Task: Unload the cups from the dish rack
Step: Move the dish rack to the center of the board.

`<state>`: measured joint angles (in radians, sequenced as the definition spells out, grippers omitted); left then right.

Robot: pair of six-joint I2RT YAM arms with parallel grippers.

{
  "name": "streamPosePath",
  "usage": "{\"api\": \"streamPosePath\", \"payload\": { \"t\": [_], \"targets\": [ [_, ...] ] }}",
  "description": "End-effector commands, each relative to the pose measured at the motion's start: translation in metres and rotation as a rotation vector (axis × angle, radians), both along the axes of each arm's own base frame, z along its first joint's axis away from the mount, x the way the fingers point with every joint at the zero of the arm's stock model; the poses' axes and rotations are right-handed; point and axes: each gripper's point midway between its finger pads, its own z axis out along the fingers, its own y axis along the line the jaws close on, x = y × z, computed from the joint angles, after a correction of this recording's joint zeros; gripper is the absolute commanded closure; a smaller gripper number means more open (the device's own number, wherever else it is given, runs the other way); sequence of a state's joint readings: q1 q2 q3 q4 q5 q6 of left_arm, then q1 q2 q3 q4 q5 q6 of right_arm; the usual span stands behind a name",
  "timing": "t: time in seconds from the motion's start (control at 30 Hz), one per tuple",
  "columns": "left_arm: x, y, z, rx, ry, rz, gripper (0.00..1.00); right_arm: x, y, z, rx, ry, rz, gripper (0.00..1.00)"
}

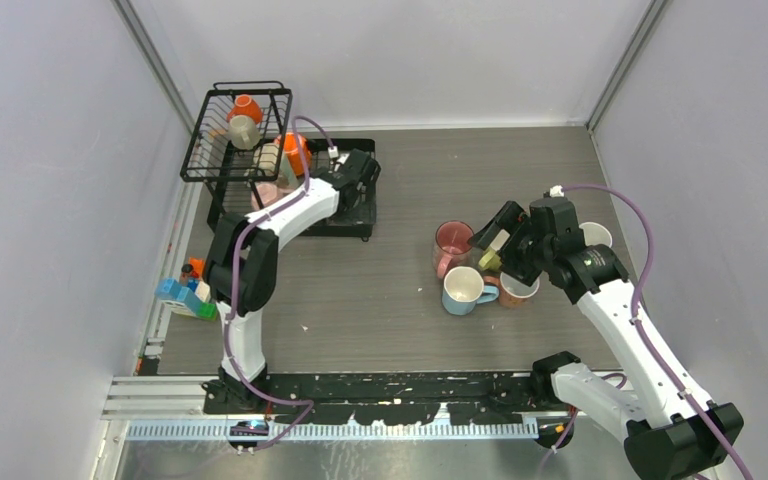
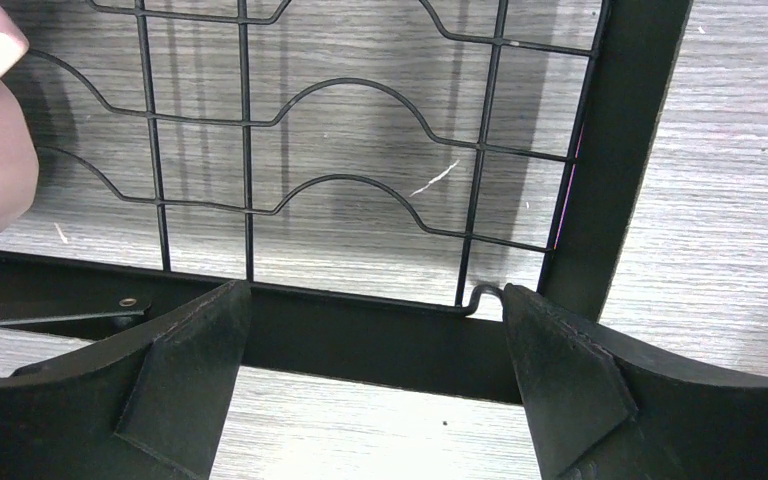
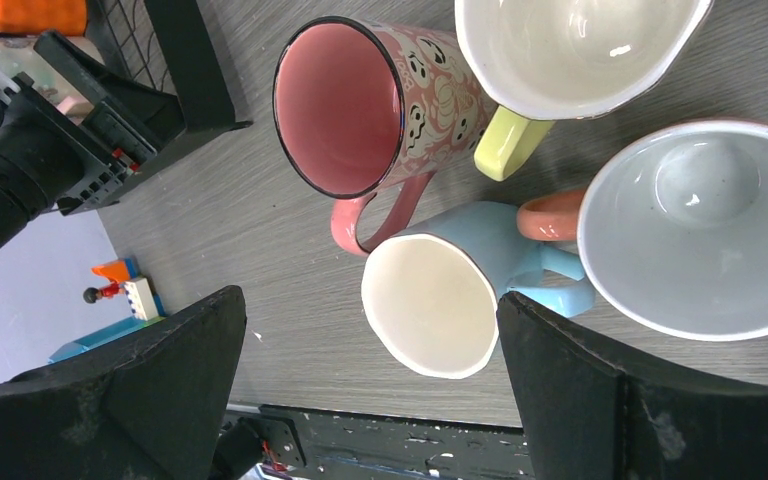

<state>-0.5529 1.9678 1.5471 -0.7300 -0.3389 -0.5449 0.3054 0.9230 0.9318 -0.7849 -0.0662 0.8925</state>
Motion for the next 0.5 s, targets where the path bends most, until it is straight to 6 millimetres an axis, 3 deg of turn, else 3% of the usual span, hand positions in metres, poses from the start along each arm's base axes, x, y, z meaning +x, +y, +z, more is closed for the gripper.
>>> {"api": "streamPosePath", "payload": {
  "t": [0.0,0.17,0.47],
  "targets": [
    [-0.119,0.002,-0.054,0.058,0.463,-0.166,0.0,0.004,0.003,0.006,0.022,-0.034,0.007,0.0],
    [-0.115,0.001,-0.052,0.071,0.464,-0.173,0.0,0.005,0.004,0.007,0.026,-0.036,0.007,0.0],
    [-0.093,-0.023,-0.064,0.039,0.519,-0.196,0.0,0.003,0.003,0.007,0.022,-0.034,0.008,0.0]
  ]
}}
